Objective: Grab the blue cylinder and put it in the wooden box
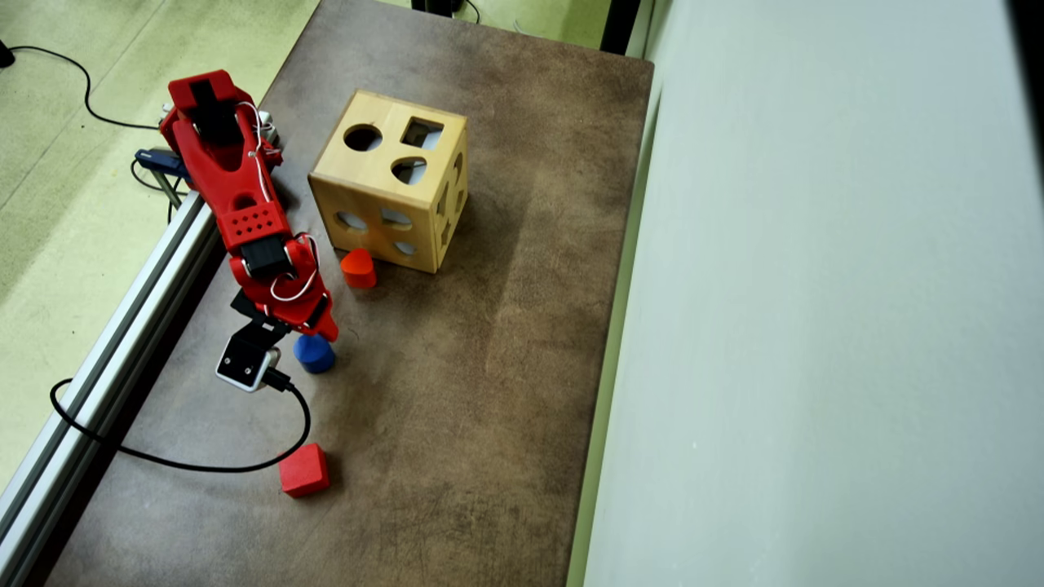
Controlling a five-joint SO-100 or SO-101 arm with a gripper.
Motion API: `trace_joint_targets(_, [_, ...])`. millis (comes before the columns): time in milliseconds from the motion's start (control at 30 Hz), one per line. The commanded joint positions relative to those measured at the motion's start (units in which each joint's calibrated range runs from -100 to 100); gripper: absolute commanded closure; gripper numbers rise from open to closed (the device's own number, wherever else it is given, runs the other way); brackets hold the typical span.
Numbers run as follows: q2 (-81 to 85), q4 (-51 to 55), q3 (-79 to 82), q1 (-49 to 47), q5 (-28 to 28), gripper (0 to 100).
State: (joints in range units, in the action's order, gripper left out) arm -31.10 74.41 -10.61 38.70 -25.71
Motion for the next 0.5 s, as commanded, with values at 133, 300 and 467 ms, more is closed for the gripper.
trace_joint_targets(133, [3.80,-4.97,-1.91,2.53,-0.63,66])
trace_joint_targets(300, [3.80,-6.26,-1.20,2.83,-3.03,66])
trace_joint_targets(467, [3.71,-5.70,-0.84,2.76,-3.03,66])
